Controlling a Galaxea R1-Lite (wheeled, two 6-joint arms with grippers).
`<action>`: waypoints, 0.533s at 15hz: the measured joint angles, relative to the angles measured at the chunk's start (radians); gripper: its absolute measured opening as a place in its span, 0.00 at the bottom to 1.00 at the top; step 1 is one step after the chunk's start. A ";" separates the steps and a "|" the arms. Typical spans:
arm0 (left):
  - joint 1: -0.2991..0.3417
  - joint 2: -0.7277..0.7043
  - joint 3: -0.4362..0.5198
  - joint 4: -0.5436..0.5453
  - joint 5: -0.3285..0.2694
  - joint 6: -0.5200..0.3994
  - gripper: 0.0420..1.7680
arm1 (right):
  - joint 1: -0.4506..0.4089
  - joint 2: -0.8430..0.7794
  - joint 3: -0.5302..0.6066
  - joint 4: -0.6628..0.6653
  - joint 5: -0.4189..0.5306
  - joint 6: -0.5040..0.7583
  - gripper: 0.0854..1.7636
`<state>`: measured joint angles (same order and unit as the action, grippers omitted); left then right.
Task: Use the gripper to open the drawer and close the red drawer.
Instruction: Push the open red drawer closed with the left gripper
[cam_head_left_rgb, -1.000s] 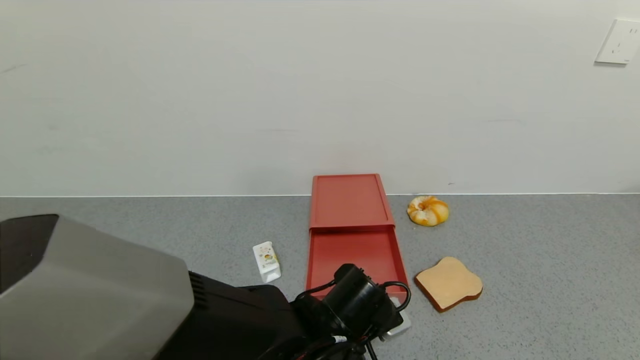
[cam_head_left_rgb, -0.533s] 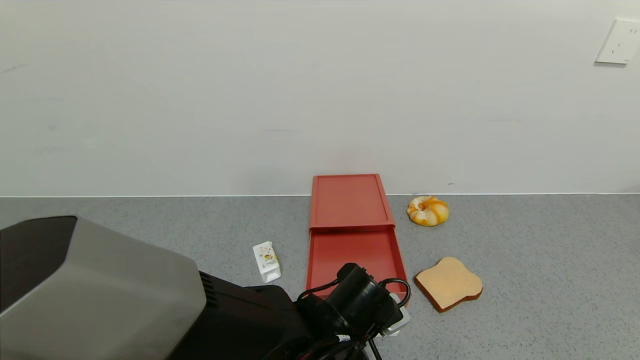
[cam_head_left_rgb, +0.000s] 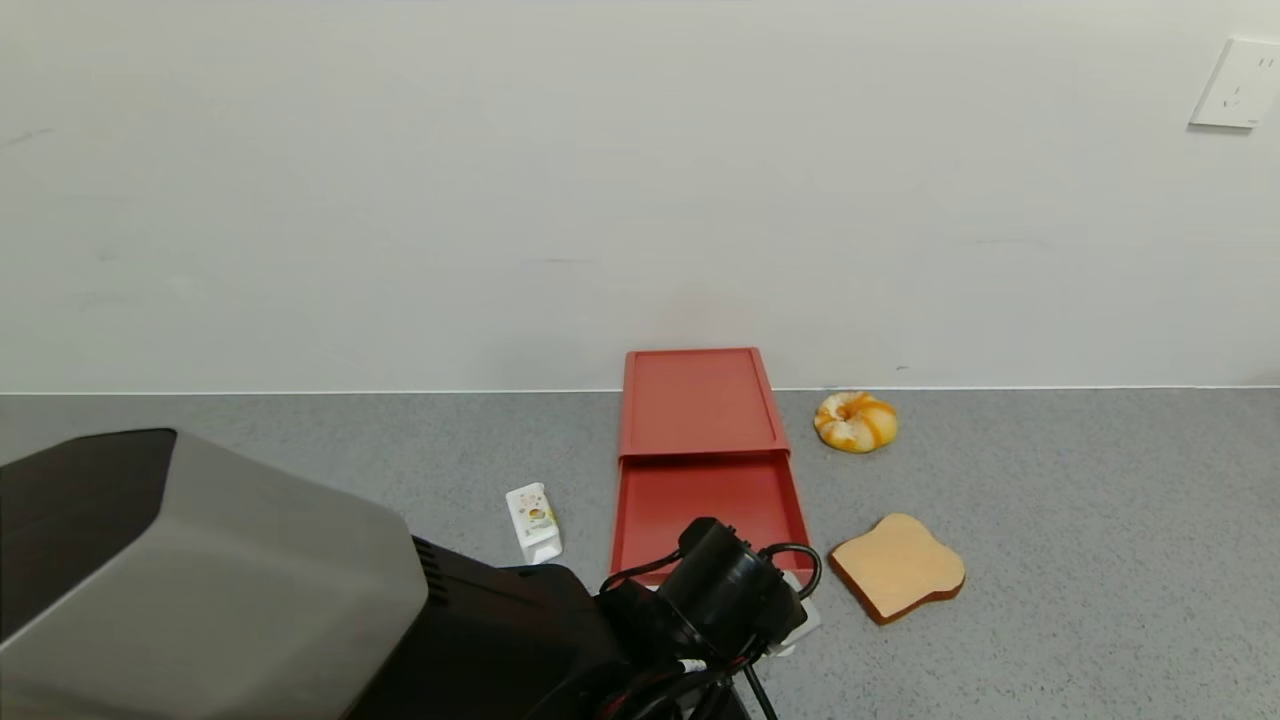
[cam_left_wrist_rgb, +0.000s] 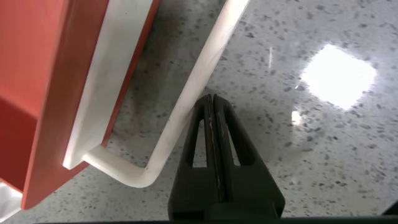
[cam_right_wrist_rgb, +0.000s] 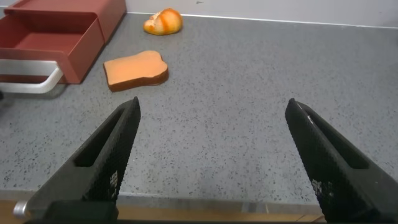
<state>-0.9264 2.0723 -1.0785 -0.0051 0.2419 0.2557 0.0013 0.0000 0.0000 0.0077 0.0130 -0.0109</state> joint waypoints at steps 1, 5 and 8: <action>0.005 0.000 -0.005 0.001 0.007 0.003 0.04 | 0.000 0.000 0.000 0.000 0.000 0.001 0.97; 0.019 0.008 -0.031 0.000 0.012 0.006 0.04 | 0.000 0.000 0.000 0.000 0.000 0.000 0.97; 0.028 0.022 -0.049 0.001 0.011 0.008 0.04 | 0.000 0.000 0.000 0.000 0.001 0.000 0.97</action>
<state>-0.8985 2.0947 -1.1277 -0.0043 0.2534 0.2640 0.0013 0.0000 0.0000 0.0077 0.0138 -0.0104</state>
